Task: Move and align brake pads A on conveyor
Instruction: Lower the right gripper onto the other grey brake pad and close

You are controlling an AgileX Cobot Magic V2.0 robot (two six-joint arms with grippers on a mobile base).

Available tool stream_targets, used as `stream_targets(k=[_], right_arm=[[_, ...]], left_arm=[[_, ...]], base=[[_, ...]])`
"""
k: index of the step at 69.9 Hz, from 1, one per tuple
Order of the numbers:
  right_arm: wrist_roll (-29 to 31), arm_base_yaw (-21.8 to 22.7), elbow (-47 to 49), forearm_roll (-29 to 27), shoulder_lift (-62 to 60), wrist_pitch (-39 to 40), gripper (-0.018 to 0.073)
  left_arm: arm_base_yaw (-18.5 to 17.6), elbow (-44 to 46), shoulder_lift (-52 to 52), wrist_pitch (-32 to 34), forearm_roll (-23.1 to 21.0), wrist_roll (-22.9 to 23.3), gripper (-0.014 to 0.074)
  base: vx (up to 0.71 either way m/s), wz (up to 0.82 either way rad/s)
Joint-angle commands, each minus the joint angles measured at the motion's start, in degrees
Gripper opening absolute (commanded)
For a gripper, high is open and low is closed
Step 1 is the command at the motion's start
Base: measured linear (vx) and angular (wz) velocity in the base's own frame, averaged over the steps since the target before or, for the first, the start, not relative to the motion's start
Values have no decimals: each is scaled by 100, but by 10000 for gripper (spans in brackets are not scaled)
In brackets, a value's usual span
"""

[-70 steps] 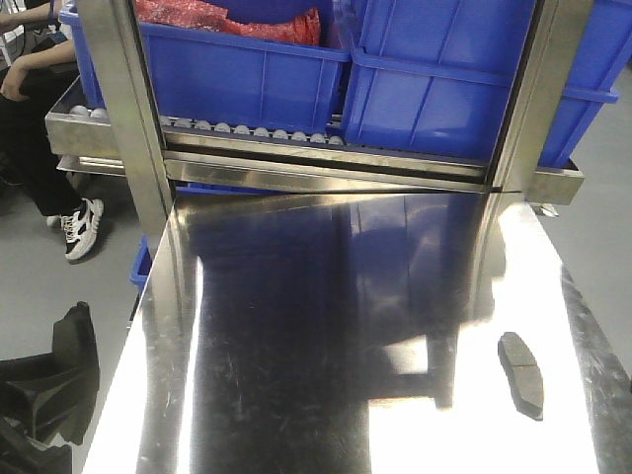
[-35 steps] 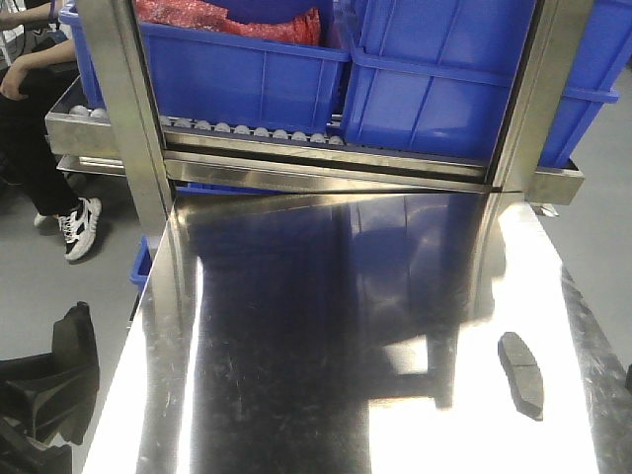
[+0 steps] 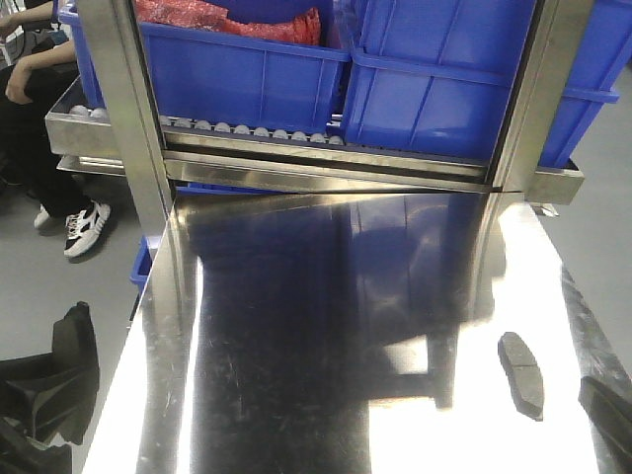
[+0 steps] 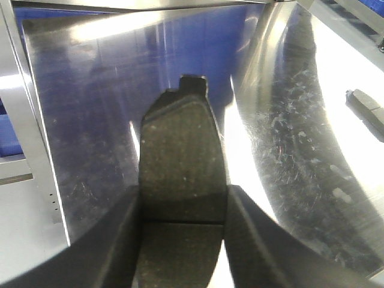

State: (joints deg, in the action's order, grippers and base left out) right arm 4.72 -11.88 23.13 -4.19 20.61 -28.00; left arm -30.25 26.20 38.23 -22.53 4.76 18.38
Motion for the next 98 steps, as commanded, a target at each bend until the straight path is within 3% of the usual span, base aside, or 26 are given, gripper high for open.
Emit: stream_targets(k=[1, 12, 25, 36, 60, 76, 98], right_arm=[[-294, 8, 173, -17, 160, 462, 695], [-1148, 8, 375, 498, 956, 337, 673], [-1689, 8, 1235, 1129, 2401, -384, 663], [-1706, 8, 2067, 1143, 3772, -1013, 653], [-2231, 8, 3325, 1494, 5978, -1243, 617], [-2223, 19, 3660, 1692, 6982, -1461, 550], [-2150, 148, 3665, 1785, 7604, -1456, 540]], left_arm=[[-35, 168, -24, 485, 25, 23, 138], [-35, 168, -24, 485, 25, 23, 138], [-35, 168, -24, 485, 25, 23, 138], [-35, 168, -24, 485, 25, 23, 138], [-35, 168, -24, 485, 25, 23, 138], [-35, 168, -24, 485, 25, 23, 138], [-35, 168, -24, 485, 25, 23, 138]], base=[[0, 0], [0, 0], [0, 0], [0, 0], [0, 0], [0, 0], [0, 0]])
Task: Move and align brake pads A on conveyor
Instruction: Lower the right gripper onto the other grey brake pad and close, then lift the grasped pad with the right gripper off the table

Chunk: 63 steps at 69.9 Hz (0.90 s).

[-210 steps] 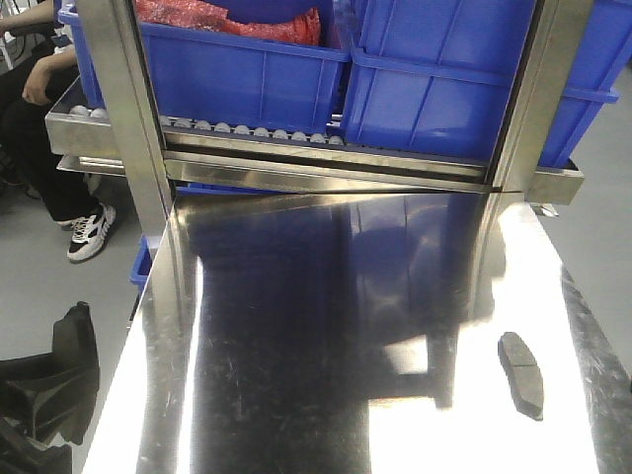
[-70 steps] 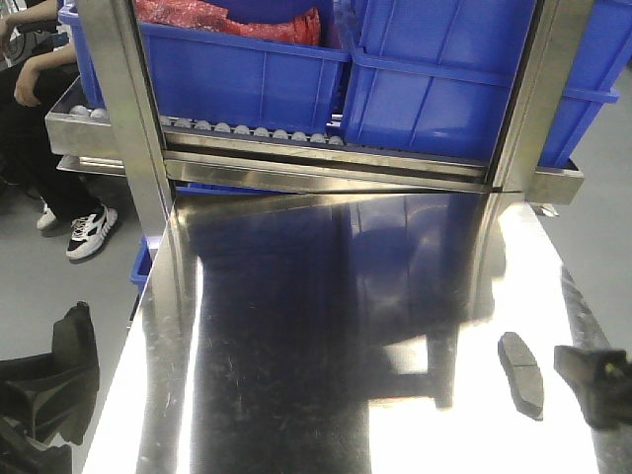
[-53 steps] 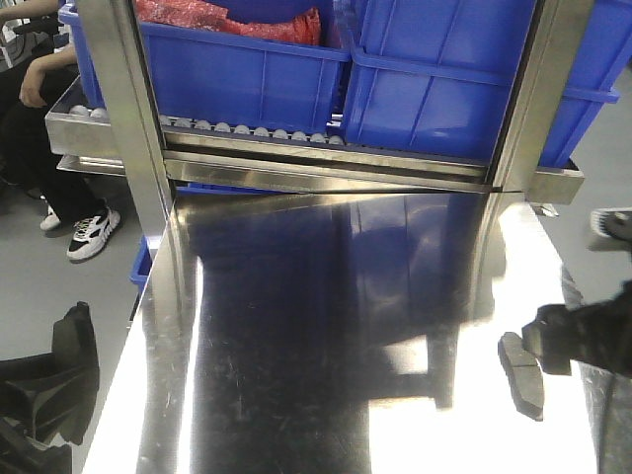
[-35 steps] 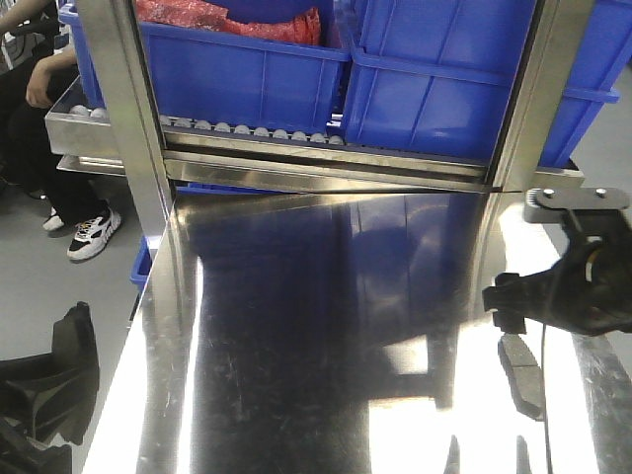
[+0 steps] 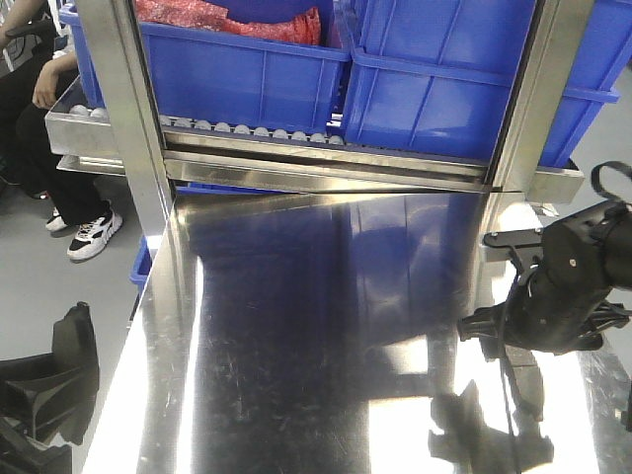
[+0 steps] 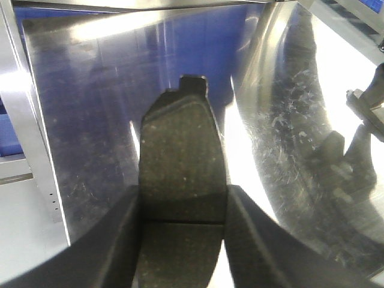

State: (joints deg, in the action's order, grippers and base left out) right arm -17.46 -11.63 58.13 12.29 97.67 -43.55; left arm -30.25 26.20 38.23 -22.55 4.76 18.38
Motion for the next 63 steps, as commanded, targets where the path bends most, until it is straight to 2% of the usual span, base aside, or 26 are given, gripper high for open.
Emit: stream_targets(k=[1, 14, 34, 63], right_arm=[[82, 136, 166, 131, -91, 99, 540], [326, 536, 166, -78, 34, 65, 540], [1237, 584, 166, -1027, 47, 88, 540], [1259, 584, 166, -1059, 208, 185, 500]], left_arm=[[-35, 168, -24, 487, 25, 23, 138], [-35, 168, -24, 487, 25, 23, 138], [-35, 168, -24, 487, 25, 23, 138], [-35, 168, -24, 487, 25, 23, 138]], base=[[0, 0], [0, 0], [0, 0], [0, 0]])
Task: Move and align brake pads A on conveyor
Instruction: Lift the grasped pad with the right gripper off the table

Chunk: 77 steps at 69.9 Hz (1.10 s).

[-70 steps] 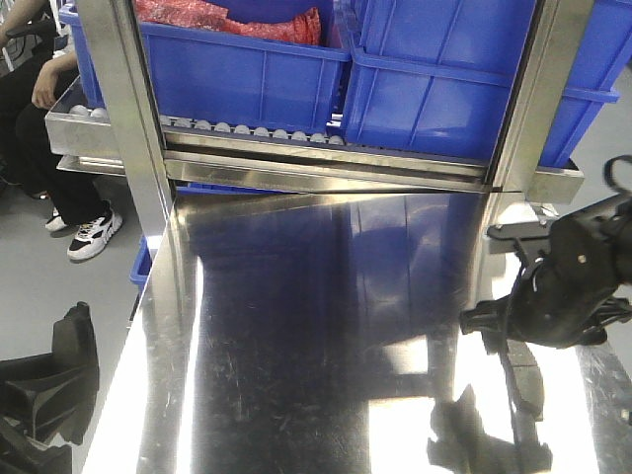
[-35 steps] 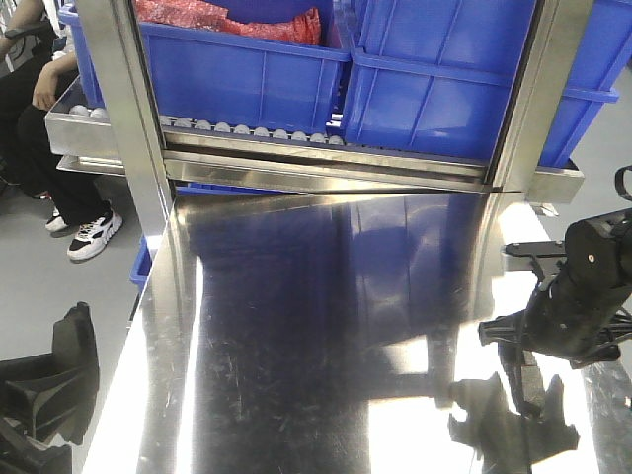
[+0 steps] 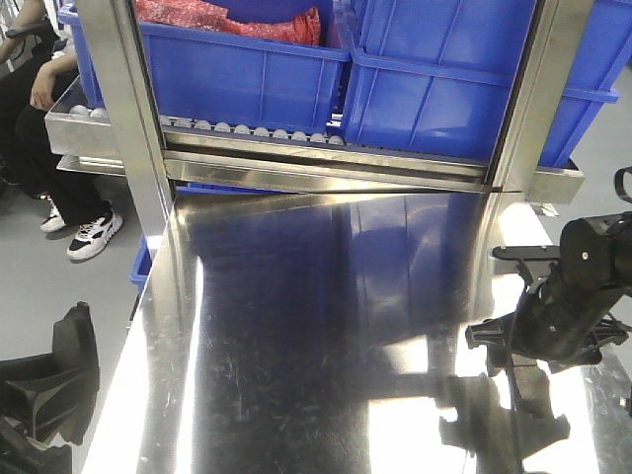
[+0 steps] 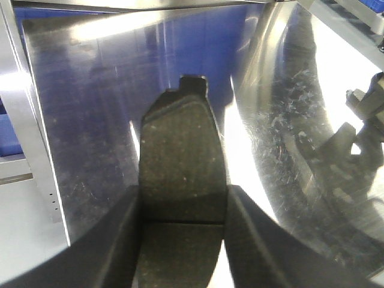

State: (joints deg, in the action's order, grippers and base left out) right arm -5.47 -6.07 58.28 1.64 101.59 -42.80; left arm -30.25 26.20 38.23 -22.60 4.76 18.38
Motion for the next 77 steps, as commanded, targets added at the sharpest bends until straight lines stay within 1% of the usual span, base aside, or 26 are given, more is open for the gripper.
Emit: stream_targets(k=[1, 18, 26, 34, 45, 56, 65, 77], right_arm=[[60, 28, 151, -1, -178, 110, 497], [60, 28, 151, -1, -178, 110, 445], [60, 28, 151, -1, -178, 84, 406], [60, 28, 151, -1, -178, 45, 344], [60, 28, 151, -1, -178, 45, 219], [55, 28, 151, -1, -178, 17, 122], [66, 28, 151, -1, -193, -10, 69], [66, 28, 151, -1, -427, -14, 41]], left_arm=[[-35, 168, -24, 492, 25, 23, 138], [-35, 168, -24, 492, 25, 23, 138], [-35, 168, -24, 492, 25, 23, 138], [-35, 168, -24, 492, 25, 23, 138], [-35, 168, -24, 492, 25, 23, 138], [-35, 168, -24, 492, 25, 23, 138], [-35, 168, -24, 492, 25, 23, 138], [-35, 168, -24, 492, 25, 23, 138]], base=[[0, 0], [0, 0], [0, 0], [0, 0], [0, 0], [0, 0], [0, 0], [0, 0]])
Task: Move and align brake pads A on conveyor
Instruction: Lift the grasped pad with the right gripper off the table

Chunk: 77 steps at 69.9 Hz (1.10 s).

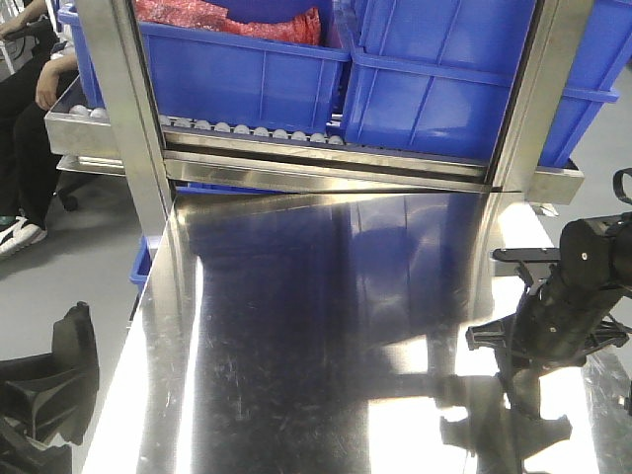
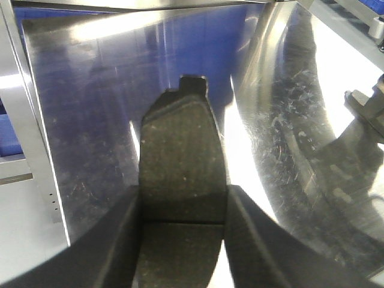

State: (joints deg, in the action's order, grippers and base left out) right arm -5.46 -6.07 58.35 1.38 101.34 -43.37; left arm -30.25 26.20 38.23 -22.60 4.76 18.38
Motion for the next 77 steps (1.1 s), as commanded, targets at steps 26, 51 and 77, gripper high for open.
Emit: stream_targets(k=[26, 51, 77], right_arm=[[65, 28, -760, 19, -1794, 532, 41], [274, 28, -1888, 24, -4006, 1237, 41], [381, 28, -3015, 24, -6119, 1746, 41]], left_arm=[[-35, 168, -24, 492, 25, 23, 138], [-35, 168, -24, 492, 25, 23, 138], [-35, 168, -24, 492, 25, 23, 138]], base=[[0, 0], [0, 0], [0, 0]])
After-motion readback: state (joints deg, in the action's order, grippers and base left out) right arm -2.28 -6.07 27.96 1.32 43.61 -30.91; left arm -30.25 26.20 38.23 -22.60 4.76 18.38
